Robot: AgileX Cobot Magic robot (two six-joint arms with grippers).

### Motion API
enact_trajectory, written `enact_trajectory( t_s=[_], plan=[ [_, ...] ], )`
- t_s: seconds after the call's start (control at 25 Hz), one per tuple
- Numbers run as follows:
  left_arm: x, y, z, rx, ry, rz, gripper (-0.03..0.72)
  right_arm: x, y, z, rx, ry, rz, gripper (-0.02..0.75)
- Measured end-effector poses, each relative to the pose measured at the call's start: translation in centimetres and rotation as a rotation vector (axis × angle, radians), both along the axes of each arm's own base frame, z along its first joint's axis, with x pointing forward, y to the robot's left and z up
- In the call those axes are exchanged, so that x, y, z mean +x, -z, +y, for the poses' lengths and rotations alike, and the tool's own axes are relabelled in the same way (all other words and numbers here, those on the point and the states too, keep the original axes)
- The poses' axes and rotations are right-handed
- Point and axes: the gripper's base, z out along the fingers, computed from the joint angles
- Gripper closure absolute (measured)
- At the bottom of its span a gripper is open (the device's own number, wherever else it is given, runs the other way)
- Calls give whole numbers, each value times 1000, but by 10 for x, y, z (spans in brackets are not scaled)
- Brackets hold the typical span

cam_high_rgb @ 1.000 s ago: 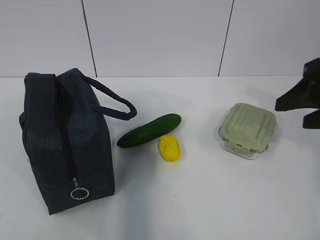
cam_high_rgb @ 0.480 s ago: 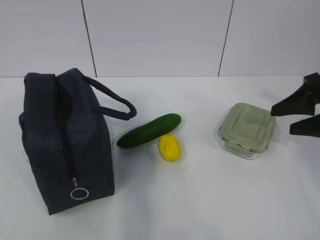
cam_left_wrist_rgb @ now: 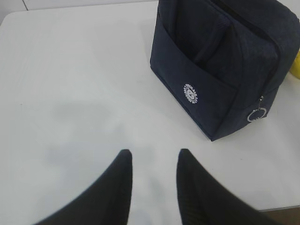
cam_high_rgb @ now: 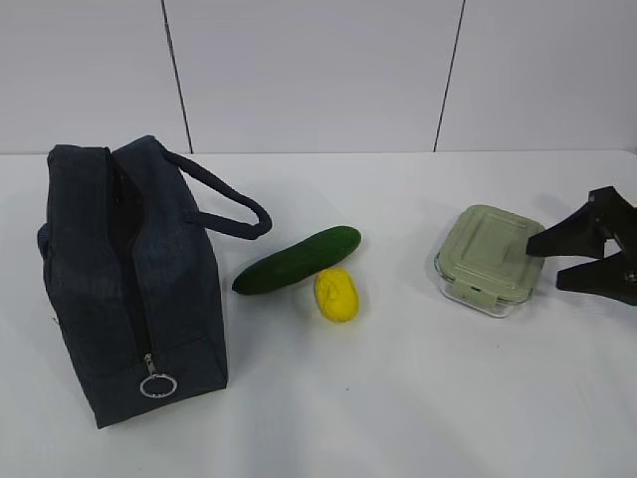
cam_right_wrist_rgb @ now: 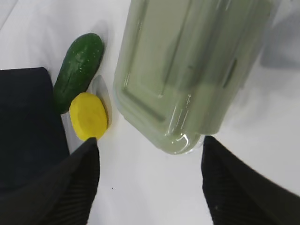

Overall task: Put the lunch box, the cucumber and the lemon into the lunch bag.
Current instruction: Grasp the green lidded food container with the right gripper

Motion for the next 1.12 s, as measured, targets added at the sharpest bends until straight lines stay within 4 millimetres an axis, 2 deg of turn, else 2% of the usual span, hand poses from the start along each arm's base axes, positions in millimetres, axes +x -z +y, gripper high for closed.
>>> enact_trajectory(
  t_s=[0.28, 0.44, 0.56, 0.68, 0.92, 1.12],
  plan=[
    [0, 0, 0, 0, 0, 0, 452, 7, 11, -4, 5, 24, -15, 223],
    [0, 0, 0, 0, 0, 0, 452, 7, 11, -17, 21, 93, -23, 223],
    [0, 0, 0, 0, 0, 0, 452, 5, 18, -30, 54, 128, -5, 223],
    [0, 0, 0, 0, 0, 0, 452, 5, 26, -33, 106, 130, -2, 220],
    [0, 0, 0, 0, 0, 0, 452, 9, 46, -31, 187, 116, -8, 140],
    [0, 0, 0, 0, 0, 0, 453, 12, 56, -32, 190, 130, -40, 122]
  ],
)
